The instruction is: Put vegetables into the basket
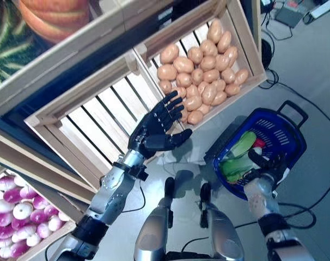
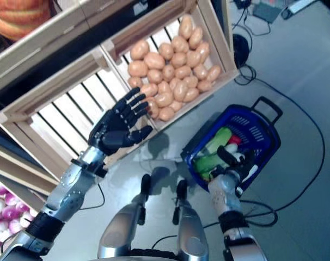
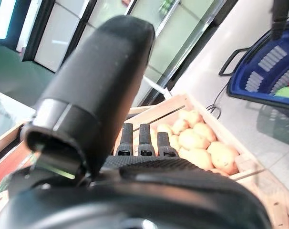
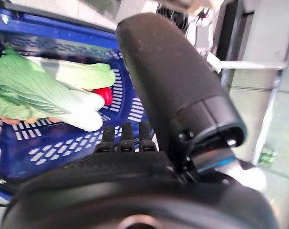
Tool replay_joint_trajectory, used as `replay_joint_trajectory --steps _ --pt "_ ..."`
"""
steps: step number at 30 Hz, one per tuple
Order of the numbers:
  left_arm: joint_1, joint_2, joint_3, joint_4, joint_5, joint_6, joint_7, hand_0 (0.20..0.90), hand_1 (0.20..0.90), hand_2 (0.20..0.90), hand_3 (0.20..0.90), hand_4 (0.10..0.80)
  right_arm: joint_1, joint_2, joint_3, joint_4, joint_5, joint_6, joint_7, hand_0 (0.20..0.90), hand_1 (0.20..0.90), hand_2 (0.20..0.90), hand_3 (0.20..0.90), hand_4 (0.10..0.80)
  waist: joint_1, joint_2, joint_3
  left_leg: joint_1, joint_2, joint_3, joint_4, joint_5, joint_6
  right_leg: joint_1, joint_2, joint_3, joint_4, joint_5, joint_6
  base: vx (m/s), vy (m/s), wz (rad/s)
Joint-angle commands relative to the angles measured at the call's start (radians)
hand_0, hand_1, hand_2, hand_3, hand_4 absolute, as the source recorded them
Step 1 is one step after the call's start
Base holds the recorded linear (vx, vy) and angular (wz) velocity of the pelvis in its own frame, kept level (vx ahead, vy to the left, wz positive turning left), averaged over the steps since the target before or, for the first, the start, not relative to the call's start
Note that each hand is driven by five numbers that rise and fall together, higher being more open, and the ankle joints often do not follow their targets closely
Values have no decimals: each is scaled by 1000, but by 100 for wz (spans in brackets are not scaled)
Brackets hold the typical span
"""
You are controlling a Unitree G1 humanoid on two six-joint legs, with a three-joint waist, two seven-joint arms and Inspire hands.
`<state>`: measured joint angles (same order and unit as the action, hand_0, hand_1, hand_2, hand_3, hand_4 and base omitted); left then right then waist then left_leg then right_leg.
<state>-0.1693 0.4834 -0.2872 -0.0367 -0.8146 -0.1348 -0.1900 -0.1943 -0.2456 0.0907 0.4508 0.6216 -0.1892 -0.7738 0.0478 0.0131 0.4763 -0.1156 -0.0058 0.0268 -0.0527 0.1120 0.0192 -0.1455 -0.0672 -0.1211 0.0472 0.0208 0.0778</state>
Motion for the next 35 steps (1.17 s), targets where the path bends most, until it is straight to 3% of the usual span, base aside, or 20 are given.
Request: replay_joint_trajectory --steps 1,7,18,28,35 --pt "66 -44 15 -53 21 33 -107 900 900 900 900 800 93 -54 26 -87 -167 -7 132 900 900 900 900 800 -34 0 -241 -4 -1 34 17 -80 -42 18 -39 -5 -53 58 41 147 121 -7" --pt "130 -26 -57 75 105 93 -195 900 900 900 900 800 170 -77 96 -116 -241 70 320 900 900 900 900 800 -61 -11 -298 47 1 57 28 -106 -35 57 -51 3 -53 53 56 118 95 -4" --pt "144 -28 -141 451 316 80 -122 900 900 900 900 800 218 -127 272 -2 -445 166 605 900 900 900 900 800 -82 -30 -346 136 2 80 38 -154 -29 140 -51 7 -62 30 65 78 50 -12" --pt "120 -128 -120 951 632 64 -2 900 900 900 900 800 189 -52 285 444 -446 220 650 900 900 900 900 800 -69 -39 -355 179 -1 83 47 -176 -24 190 -53 -10 -64 13 62 28 0 -6" --pt "125 -184 -100 1160 702 116 63 900 900 900 900 800 179 -4 249 645 -452 261 666 900 900 900 900 800 -65 -31 -353 203 -1 77 46 -184 -20 215 -52 -11 -63 2 56 21 5 -1"
